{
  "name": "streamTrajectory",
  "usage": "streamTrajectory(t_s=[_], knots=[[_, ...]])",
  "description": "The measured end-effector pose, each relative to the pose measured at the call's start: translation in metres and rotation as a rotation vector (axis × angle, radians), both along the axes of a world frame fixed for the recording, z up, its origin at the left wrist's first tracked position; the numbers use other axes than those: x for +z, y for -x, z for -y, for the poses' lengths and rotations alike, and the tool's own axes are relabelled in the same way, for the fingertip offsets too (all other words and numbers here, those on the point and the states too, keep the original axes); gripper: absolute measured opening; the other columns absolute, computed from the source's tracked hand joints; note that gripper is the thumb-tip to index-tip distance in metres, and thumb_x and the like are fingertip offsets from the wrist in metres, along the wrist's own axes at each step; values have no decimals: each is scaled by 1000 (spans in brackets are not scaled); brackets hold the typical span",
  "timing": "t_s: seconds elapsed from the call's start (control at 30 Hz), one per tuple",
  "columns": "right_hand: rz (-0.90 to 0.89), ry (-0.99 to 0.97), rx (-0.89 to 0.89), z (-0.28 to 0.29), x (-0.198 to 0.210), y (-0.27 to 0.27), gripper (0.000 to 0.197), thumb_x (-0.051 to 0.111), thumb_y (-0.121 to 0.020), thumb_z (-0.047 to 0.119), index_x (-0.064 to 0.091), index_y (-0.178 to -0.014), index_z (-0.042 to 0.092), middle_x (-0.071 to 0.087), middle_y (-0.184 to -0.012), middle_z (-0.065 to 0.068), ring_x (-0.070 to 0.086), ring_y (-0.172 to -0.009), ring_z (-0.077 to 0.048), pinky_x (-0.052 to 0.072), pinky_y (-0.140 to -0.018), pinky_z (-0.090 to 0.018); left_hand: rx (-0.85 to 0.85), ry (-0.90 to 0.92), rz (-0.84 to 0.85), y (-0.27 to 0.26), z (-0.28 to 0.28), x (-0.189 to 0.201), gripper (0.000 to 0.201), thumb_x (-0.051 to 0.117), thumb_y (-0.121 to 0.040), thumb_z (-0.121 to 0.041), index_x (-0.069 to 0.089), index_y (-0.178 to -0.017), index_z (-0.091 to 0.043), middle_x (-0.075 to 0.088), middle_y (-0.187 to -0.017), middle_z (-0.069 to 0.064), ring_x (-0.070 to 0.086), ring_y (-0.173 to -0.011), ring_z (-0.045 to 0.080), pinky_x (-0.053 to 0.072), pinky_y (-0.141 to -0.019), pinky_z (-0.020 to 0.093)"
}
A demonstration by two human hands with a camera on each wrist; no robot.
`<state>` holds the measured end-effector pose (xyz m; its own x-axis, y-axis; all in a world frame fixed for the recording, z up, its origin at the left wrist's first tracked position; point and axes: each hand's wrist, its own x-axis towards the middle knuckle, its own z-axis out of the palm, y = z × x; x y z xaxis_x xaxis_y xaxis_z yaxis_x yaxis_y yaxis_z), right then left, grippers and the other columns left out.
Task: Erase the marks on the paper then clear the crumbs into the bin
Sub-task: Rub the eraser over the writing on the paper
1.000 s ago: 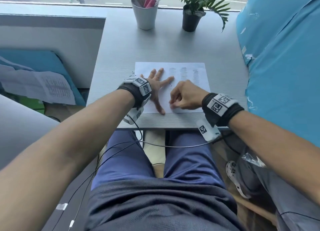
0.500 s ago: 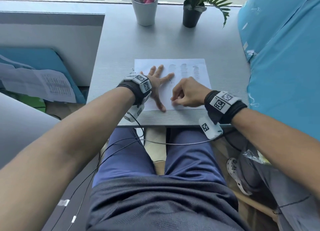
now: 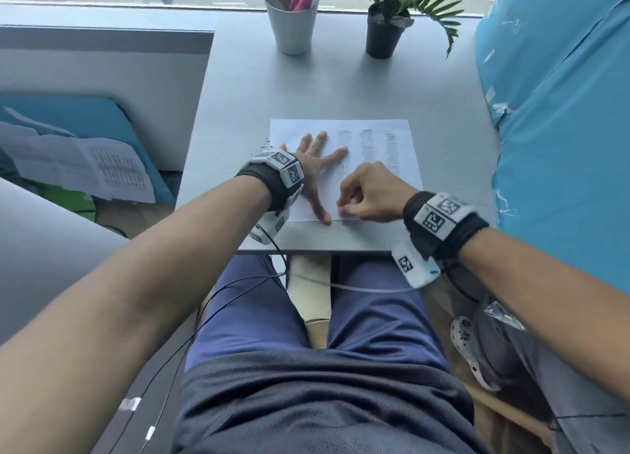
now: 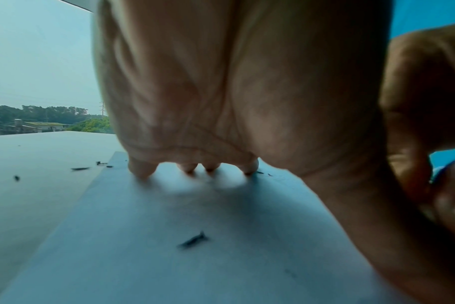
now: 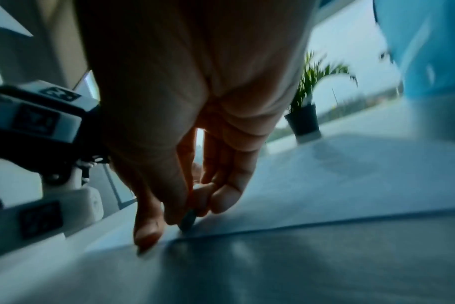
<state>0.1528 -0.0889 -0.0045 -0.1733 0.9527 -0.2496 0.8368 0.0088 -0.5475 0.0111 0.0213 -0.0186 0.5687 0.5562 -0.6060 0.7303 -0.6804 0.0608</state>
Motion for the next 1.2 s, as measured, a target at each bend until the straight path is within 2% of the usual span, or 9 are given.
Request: streamTrajectory(t_s=[0.07,0.17,0.3,0.47,0.6,0.77,0.9,1.1,1.2], knots=[[5,-8,-28,-9,1,-5,4,76,-75,15,77,-78,14,68,-68,7,60,-62,1,47,-61,-11,0,3,4,1,-1,0,155,83,-35,-76,-23,-146,-50,-36,-156,0,-27,-145,29,2,-112,70],[-4,-92,-195,-30,3,-23,7,77,-74,15,77,-81,11,72,-73,0,62,-64,-6,49,-63,-16,13,12,18,2,-1,0,155,83,-36,-75,-22,-146,-49,-35,-156,1,-27,-145,29,1,-112,70],[-21,17,49,-13,0,4,4,76,-74,11,77,-76,14,69,-66,9,59,-58,3,42,-55,-5,-2,8,28,2,-1,-2,155,84,-37,-74,-22,-147,-48,-36,-156,1,-28,-145,29,-2,-113,68],[9,-60,-78,-38,8,-18,7,77,-73,12,78,-80,13,69,-66,4,56,-56,1,43,-57,-13,12,29,53,4,1,-1,153,85,-40,-72,-20,-148,-46,-35,-156,2,-28,-145,29,-4,-113,67],[12,49,170,-22,5,0,4,78,-76,14,77,-80,15,62,-64,18,59,-60,5,40,-56,-4,6,29,49,4,-1,-2,154,85,-39,-72,-22,-147,-47,-36,-155,1,-30,-144,29,-5,-112,68],[-18,-95,-111,-48,4,-21,4,77,-73,11,77,-77,12,65,-62,8,57,-56,-1,45,-58,-19,15,40,50,6,1,-1,153,86,-40,-70,-19,-149,-45,-36,-156,0,-30,-144,28,-5,-113,67],[-8,65,135,-29,4,-5,3,79,-74,14,78,-75,16,69,-66,12,63,-61,-1,50,-58,-12,11,37,40,5,-1,-3,156,85,-37,-73,-23,-147,-46,-38,-154,-1,-31,-143,27,-6,-113,66],[-1,-175,-206,-55,-3,-19,3,77,-71,13,77,-73,11,60,-59,13,55,-55,2,43,-59,-16,15,48,40,5,0,-3,153,86,-41,-70,-21,-148,-45,-37,-155,0,-31,-143,27,-8,-113,66],[-23,32,6,-29,0,-3,2,79,-72,14,78,-74,14,68,-66,12,63,-62,-4,51,-59,-17,13,42,33,5,0,-4,156,86,-39,-71,-24,-147,-45,-39,-154,-1,-32,-143,26,-8,-113,66]])
